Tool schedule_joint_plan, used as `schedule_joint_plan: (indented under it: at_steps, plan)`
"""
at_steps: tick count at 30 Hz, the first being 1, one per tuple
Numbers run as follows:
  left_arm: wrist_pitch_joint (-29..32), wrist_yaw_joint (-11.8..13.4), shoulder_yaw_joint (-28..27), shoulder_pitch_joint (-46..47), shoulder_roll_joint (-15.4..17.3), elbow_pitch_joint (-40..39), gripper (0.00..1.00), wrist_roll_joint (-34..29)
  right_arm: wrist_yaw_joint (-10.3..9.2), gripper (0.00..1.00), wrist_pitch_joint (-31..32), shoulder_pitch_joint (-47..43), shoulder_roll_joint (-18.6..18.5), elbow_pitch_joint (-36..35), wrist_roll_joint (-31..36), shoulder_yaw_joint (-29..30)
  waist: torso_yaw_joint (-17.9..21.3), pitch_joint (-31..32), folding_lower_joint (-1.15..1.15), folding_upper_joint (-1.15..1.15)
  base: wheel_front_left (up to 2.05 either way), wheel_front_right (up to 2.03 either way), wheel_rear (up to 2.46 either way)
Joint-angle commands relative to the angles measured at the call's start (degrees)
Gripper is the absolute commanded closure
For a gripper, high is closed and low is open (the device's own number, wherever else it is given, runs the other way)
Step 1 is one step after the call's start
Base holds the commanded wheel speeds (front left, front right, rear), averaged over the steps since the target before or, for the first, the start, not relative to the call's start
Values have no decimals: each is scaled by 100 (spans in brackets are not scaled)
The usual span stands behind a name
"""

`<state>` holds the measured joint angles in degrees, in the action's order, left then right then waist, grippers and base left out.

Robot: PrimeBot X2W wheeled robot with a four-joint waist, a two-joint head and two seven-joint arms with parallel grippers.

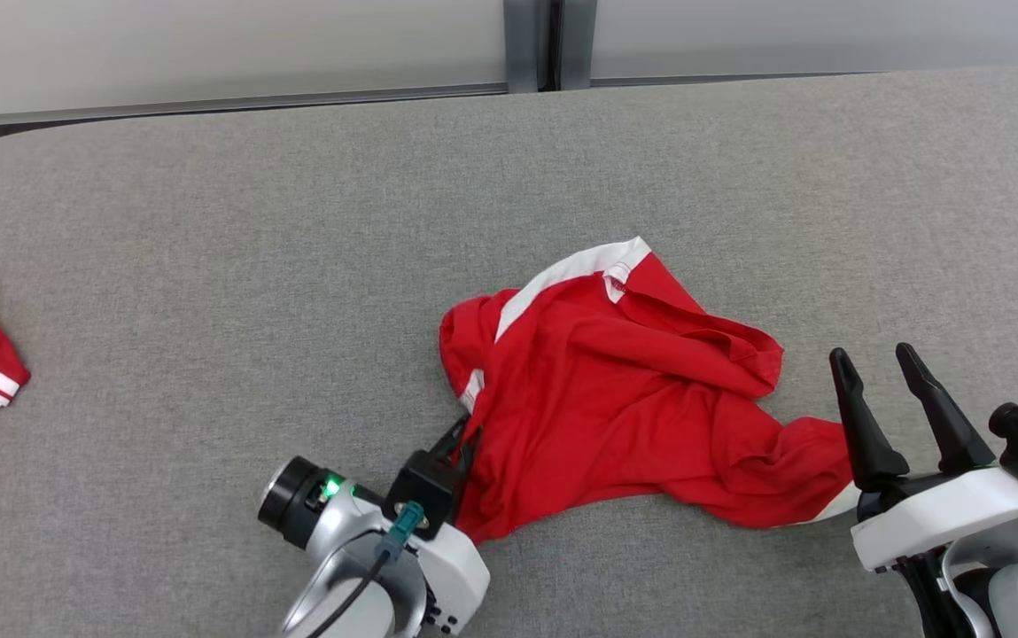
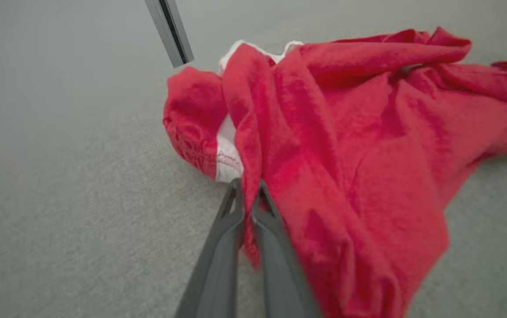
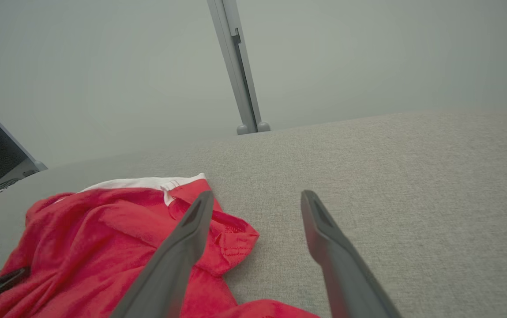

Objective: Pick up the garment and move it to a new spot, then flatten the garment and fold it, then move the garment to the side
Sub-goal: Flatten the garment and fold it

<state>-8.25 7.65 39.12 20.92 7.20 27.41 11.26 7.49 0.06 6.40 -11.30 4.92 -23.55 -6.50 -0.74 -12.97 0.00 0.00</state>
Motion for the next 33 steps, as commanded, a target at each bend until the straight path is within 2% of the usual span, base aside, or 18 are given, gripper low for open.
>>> schedule_joint_plan:
  at_steps: [1, 6, 7, 8, 9, 14, 22, 29, 33]
  plan:
    - [47, 64, 76, -126, 45, -23, 100, -72, 0, 0, 50, 27, -16, -14, 39, 12, -32, -27, 0, 0, 0, 0, 0]
    - [93, 89, 244, -317, -8, 43, 100, -119, 0, 0, 61, 27, -8, -21, 60, 28, -48, -24, 0, 0, 0, 0, 0]
    - [101, 95, 285, -325, -21, 59, 72, -139, 0, 0, 66, 16, -3, -20, 56, 46, -58, -22, 0, 0, 0, 0, 0]
    - [42, 109, 307, -342, -42, 40, 18, -124, 0, 0, 69, 4, 3, -16, 56, 64, -67, -14, 0, 0, 0, 0, 0]
    - [-33, 113, 320, -359, -72, -1, 0, -104, 0, 0, 73, -6, 9, -15, 61, 83, -73, -7, 0, 0, 0, 0, 0]
    - [-494, 155, 175, -397, -135, -458, 0, 73, 0, 0, 85, -42, 22, -42, 124, 173, -97, 64, 0, 0, 0, 0, 0]
    - [-679, 362, -446, -505, -31, -1451, 0, 413, 0, 0, 126, -95, 42, -144, 260, 303, -124, 237, 0, 0, 0, 0, 0]
    - [-689, 496, -1253, -495, 274, -1781, 0, 878, 0, 0, 189, -196, 45, -231, 381, 339, -165, 366, 0, 0, 0, 0, 0]
    - [-693, 370, -1692, -535, 519, -1730, 0, 1246, 0, 0, 234, -254, 30, -255, 407, 317, -181, 426, 0, 0, 0, 0, 0]
